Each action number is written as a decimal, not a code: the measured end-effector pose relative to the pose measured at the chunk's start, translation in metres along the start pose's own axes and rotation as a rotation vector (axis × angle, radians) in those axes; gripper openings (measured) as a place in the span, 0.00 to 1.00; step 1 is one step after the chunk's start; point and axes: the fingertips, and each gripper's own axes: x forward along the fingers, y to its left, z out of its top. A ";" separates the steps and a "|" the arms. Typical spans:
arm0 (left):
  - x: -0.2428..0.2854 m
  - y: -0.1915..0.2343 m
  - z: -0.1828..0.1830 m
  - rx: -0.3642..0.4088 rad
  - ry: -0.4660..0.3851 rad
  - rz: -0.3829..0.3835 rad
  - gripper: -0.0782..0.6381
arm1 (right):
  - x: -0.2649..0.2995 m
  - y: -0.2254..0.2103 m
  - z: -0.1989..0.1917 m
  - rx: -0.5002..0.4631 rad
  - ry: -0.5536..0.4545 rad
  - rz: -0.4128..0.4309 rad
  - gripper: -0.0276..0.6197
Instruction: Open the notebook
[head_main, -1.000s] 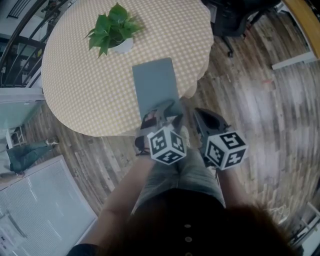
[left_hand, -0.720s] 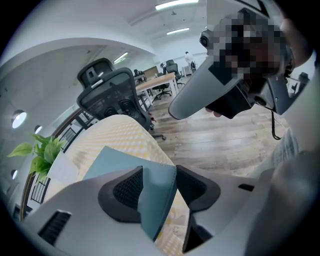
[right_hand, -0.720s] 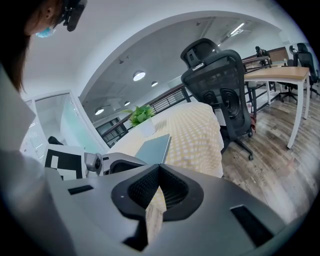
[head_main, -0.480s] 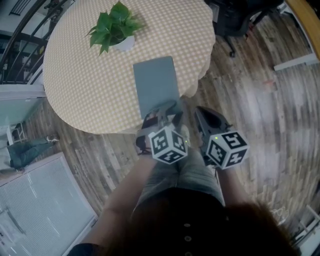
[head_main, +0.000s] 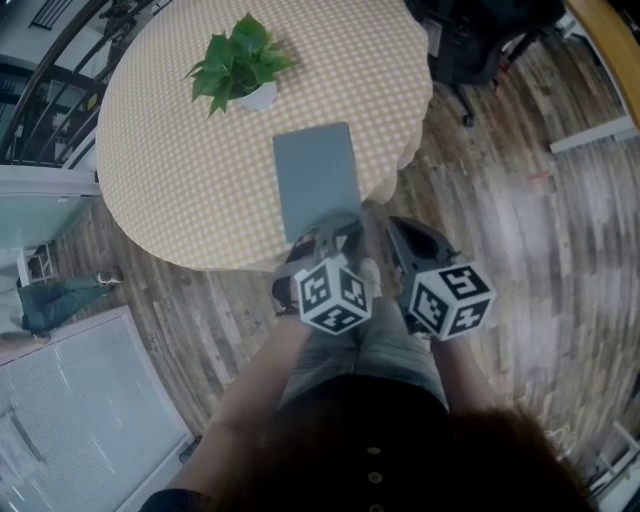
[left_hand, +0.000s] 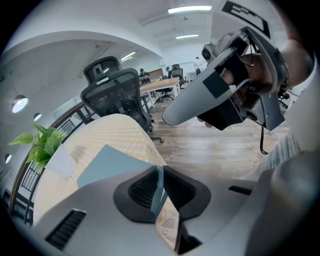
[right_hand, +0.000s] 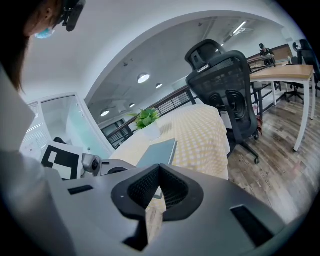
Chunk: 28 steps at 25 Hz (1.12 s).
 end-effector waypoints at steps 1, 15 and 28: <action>-0.001 0.001 0.000 -0.013 -0.003 -0.003 0.18 | 0.000 0.001 0.001 -0.004 0.003 0.005 0.06; -0.016 0.013 0.006 -0.186 -0.055 -0.005 0.16 | 0.011 0.006 0.009 -0.015 0.014 0.061 0.06; -0.079 0.048 0.011 -0.400 -0.273 0.000 0.15 | 0.026 0.047 0.021 -0.024 -0.021 0.056 0.06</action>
